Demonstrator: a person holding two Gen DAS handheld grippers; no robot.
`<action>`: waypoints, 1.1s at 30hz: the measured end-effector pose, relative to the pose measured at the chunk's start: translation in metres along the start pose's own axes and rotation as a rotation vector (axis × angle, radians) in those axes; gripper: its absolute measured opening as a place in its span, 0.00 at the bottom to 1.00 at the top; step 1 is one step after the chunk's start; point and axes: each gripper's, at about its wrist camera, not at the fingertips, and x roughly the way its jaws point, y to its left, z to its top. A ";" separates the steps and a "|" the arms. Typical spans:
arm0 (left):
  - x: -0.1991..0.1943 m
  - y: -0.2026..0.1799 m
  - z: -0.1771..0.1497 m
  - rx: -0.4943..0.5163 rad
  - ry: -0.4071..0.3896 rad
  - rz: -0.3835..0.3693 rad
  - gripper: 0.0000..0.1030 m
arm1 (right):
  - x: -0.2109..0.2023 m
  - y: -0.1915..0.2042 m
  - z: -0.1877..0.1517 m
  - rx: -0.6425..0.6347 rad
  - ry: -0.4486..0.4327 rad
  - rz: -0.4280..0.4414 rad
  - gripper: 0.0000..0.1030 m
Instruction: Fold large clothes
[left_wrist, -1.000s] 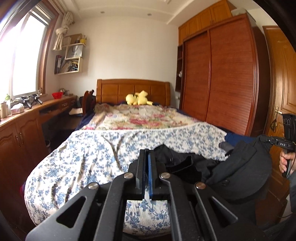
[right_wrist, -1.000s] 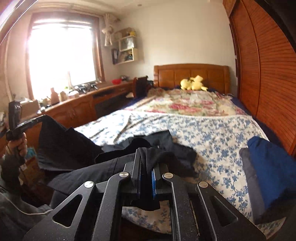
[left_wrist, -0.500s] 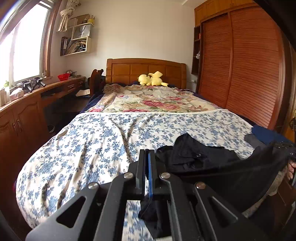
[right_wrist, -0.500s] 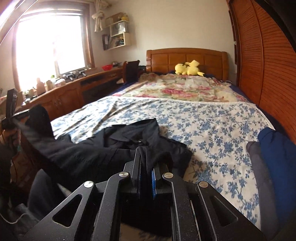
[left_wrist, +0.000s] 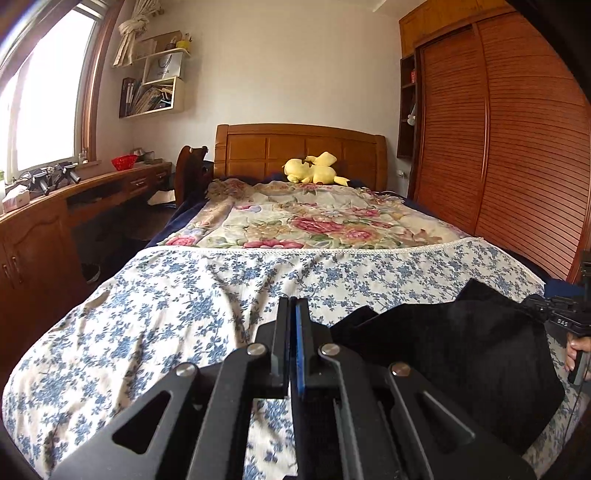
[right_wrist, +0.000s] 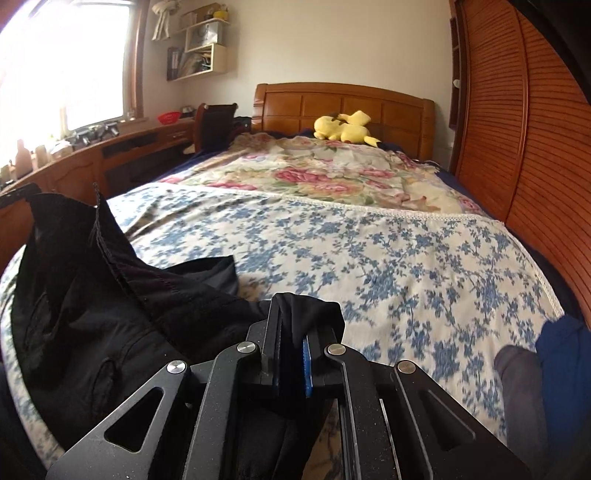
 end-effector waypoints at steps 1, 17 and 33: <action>0.006 0.000 0.000 -0.004 0.000 -0.005 0.00 | 0.009 -0.001 0.003 -0.005 0.006 -0.011 0.06; 0.051 0.001 -0.016 0.038 0.064 -0.045 0.03 | 0.118 -0.008 0.008 0.008 0.173 -0.140 0.07; 0.053 -0.009 -0.033 0.062 0.135 -0.163 0.21 | 0.117 -0.017 0.012 0.118 0.219 -0.164 0.62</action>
